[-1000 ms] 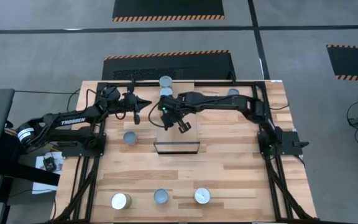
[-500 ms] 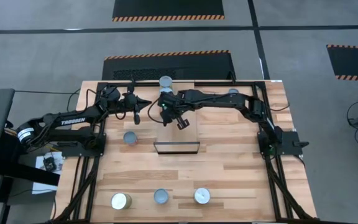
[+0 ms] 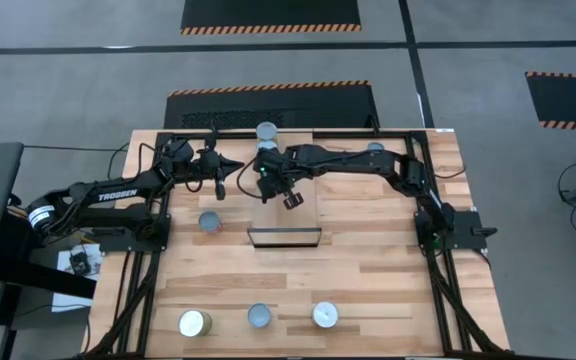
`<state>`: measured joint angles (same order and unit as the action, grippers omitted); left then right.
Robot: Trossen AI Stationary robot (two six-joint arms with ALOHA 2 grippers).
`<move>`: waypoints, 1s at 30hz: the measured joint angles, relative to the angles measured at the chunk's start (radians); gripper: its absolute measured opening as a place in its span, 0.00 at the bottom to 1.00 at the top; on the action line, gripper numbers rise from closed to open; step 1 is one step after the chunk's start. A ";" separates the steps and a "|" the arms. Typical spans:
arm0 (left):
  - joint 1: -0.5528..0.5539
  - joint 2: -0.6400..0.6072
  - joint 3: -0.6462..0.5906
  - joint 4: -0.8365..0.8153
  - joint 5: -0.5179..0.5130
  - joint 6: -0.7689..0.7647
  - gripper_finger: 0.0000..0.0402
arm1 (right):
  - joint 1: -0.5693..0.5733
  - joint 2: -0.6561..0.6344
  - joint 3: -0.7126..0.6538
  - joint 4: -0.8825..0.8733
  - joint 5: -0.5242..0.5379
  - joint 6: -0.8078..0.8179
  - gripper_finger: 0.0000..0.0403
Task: Pick and place cans onto a shelf
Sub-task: Put the canned oranges on the shelf
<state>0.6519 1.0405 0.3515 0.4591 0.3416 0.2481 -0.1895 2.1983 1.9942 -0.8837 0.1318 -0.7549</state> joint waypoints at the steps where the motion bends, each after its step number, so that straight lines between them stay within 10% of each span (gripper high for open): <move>1: 0.000 0.000 0.000 0.000 0.000 0.000 0.00 | -0.002 0.000 0.000 0.000 0.000 0.004 0.16; 30: -0.001 0.000 0.000 -0.008 0.000 -0.002 0.00 | -0.009 0.000 0.000 0.077 0.000 0.104 0.22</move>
<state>0.6510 1.0405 0.3519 0.4511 0.3420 0.2466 -0.1989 2.1979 1.9938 -0.8072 0.1314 -0.6508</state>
